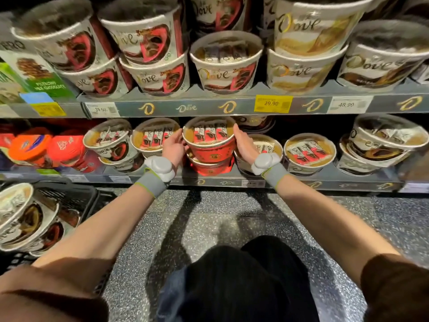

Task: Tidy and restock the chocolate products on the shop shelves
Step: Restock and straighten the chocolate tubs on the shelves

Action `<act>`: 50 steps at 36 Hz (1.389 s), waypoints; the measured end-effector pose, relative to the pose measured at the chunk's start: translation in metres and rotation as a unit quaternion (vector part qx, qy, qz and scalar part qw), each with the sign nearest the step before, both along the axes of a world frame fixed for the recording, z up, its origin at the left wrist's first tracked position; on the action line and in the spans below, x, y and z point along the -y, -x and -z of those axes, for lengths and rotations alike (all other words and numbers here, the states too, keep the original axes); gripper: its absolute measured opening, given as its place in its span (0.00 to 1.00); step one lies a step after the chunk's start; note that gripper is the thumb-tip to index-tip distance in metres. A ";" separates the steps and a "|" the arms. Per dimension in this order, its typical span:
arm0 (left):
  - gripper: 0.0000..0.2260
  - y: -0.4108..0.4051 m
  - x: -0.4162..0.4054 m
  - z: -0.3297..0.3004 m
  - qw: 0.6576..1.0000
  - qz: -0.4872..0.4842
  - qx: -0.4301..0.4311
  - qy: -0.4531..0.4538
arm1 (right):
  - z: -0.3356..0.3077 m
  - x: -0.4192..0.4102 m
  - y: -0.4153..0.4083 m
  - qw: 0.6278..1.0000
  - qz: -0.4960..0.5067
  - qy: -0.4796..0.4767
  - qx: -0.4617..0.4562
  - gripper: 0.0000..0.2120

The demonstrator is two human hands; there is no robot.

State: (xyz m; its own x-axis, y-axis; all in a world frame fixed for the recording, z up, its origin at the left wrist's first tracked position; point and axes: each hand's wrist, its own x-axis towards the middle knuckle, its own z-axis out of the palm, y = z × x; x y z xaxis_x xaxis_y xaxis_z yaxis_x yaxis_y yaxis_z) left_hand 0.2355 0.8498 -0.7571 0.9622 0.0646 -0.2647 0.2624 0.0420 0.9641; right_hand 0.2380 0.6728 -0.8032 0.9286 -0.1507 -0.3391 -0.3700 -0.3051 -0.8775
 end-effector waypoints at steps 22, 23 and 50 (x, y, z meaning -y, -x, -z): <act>0.24 0.004 -0.002 -0.008 0.978 0.084 -0.010 -0.191 | 0.024 0.005 -0.006 0.997 -0.001 -0.069 0.038 0.29; 0.23 0.005 -0.002 -0.011 0.977 0.081 -0.011 -0.198 | 0.022 0.006 -0.005 0.997 -0.004 -0.061 0.045 0.28; 0.16 0.027 0.082 0.003 0.942 0.228 0.022 -0.244 | -0.003 0.158 0.147 0.965 0.244 0.031 0.093 0.08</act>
